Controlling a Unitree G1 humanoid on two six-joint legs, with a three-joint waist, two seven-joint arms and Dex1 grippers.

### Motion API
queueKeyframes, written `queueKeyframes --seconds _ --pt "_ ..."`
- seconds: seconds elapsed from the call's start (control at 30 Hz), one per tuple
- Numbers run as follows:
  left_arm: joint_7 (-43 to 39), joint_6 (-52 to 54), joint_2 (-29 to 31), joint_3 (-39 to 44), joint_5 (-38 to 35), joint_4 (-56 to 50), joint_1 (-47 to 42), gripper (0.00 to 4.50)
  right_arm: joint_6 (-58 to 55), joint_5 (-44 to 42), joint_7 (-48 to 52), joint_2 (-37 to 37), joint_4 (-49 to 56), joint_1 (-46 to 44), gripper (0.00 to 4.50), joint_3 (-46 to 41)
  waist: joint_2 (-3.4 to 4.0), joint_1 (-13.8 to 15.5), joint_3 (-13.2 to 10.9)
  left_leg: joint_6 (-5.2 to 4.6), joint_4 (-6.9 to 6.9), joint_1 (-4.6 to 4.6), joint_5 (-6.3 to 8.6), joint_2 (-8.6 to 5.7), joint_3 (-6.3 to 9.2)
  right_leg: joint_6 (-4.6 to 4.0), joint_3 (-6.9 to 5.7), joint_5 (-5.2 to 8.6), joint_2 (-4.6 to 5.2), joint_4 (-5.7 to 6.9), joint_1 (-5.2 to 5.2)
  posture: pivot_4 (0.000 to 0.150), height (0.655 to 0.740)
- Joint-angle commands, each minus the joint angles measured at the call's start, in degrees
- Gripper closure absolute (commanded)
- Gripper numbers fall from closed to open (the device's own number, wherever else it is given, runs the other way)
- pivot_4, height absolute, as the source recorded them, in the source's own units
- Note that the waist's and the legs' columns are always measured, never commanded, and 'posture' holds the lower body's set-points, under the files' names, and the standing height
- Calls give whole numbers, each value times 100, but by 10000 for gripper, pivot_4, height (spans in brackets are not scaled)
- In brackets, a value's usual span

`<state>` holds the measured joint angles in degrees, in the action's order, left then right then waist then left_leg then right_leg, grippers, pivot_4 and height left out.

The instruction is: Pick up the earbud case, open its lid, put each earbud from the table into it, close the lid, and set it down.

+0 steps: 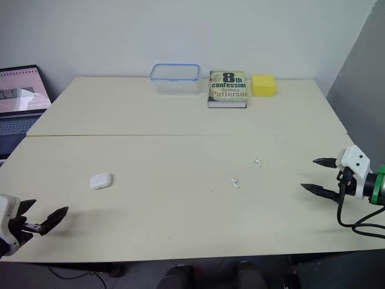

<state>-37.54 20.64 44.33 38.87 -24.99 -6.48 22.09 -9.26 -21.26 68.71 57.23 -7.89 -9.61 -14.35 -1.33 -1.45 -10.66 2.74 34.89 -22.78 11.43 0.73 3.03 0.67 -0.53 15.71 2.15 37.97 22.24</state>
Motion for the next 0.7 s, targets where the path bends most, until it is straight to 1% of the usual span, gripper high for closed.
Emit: queueKeyframes --seconds 0.03,0.2,0.3,0.43,0.5,0.53,0.7 --pt "39 -105 24 166 66 -105 -98 0 111 11 1 -24 27 24 260 -78 0 0 0 0 0 0 0 0 0 0 0 0 0 0 0 1500 7400" --pt "-219 -125 29 111 -46 -144 -281 0 150 1 -50 -74 38 161 260 -142 0 4 0 0 0 -1 0 -2 0 0 -1 0 -3 0 -1 1500 7400" --pt "-345 -185 -20 133 -128 -199 -348 0 155 14 -72 -130 70 167 260 -143 0 3 0 0 0 -1 0 -3 -2 29 1 -16 -3 0 0 1500 7400" --pt "-429 -264 -64 172 -165 -187 -392 0 168 13 -99 -168 92 182 260 -135 0 3 0 0 0 0 0 -1 -1 29 0 -17 -3 0 0 1500 7400" --pt "-502 -174 -93 212 -296 -244 -380 0 188 21 -100 -182 92 190 260 -124 0 3 0 0 0 -1 0 -2 -2 30 0 -17 -3 -1 0 1500 7400" --pt "-446 -174 -63 187 -195 -219 -367 0 201 26 -102 -189 88 193 260 -118 0 2 0 0 0 -1 0 -2 -2 31 1 -17 -3 -1 0 1500 7400" --pt "-531 -277 -85 178 -213 -214 -368 0 231 21 -110 -204 107 227 260 -115 0 3 0 0 0 0 0 -2 -1 34 0 -20 -3 0 -1 1500 7400"
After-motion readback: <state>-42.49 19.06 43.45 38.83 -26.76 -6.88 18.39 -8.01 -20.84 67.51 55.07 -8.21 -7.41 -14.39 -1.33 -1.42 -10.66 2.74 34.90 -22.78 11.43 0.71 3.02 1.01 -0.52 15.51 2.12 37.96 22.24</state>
